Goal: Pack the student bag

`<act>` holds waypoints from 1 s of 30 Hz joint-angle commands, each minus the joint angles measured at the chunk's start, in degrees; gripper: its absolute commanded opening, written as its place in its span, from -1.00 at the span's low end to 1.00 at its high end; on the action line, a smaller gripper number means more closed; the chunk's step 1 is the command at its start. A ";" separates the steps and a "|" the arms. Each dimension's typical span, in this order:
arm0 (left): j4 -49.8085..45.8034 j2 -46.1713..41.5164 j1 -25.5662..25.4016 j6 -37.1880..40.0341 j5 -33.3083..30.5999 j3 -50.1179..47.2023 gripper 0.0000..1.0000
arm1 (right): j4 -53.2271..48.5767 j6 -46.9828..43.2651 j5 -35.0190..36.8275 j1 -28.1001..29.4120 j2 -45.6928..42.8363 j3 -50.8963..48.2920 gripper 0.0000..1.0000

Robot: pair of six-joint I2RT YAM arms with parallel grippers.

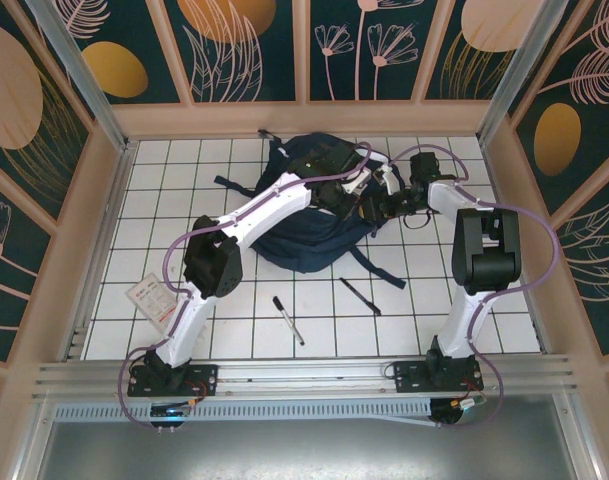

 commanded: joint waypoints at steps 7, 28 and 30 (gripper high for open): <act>7.09 -3.94 0.62 -0.59 2.46 0.35 -1.00 | -0.79 0.21 -0.19 0.89 -2.07 -0.18 -0.76; 11.91 -2.80 2.33 -5.55 3.30 1.07 -1.00 | -0.80 4.24 -7.74 7.27 -12.61 -9.73 -1.00; 12.46 -2.52 2.44 -6.19 3.44 1.45 -1.00 | -0.14 5.44 -10.05 8.15 -14.16 -11.48 -1.00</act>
